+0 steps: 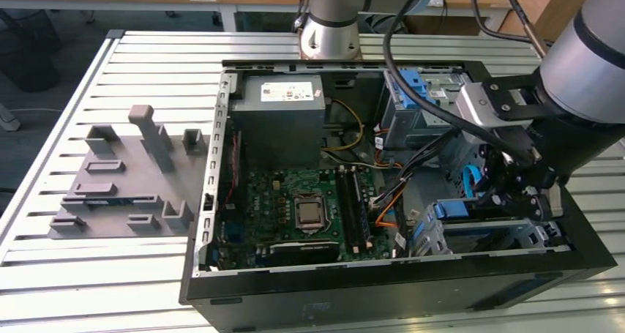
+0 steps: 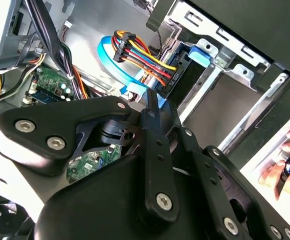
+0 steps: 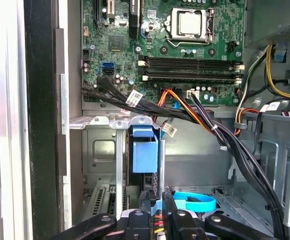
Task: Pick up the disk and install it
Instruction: 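Insert the second disk wire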
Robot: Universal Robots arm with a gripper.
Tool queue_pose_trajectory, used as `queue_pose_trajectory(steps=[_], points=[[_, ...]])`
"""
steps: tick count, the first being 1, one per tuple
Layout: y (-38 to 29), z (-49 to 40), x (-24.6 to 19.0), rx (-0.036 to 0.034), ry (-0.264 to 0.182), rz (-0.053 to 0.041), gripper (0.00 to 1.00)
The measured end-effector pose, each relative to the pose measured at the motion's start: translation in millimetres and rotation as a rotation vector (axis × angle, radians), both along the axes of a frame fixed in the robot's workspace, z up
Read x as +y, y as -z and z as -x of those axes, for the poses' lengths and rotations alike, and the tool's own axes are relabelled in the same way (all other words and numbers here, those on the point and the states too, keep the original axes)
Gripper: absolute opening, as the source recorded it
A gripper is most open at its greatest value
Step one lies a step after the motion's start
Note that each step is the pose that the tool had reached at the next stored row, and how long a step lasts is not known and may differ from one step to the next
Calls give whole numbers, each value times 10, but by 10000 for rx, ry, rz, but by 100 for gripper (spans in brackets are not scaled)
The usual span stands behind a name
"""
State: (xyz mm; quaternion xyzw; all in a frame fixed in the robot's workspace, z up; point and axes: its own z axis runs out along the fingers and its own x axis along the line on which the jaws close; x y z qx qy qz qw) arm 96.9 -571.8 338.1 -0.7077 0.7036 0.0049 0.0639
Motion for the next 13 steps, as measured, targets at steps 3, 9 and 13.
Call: queue_pose_trajectory(steps=[3,9,13], points=[[-29,0,0,14,0,0,24],[-93,0,0,65,0,0,24],[-95,0,0,68,0,5,11]])
